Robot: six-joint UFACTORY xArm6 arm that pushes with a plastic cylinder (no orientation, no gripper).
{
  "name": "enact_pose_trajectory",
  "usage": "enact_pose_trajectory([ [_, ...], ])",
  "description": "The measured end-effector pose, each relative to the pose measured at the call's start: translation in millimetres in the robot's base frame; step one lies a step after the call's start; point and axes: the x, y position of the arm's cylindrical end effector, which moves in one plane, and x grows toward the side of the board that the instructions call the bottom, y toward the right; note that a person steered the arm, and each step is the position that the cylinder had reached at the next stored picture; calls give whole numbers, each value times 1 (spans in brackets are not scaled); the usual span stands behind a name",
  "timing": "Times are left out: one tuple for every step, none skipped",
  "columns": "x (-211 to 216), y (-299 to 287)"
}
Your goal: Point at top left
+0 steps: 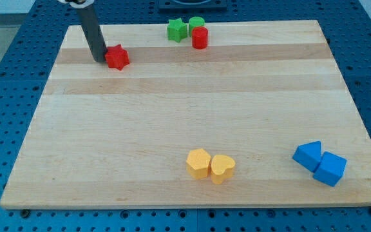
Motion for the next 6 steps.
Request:
enact_pose_trajectory([
  [10, 11],
  [39, 11],
  [39, 31],
  [23, 62],
  [3, 101],
  [-19, 132],
])
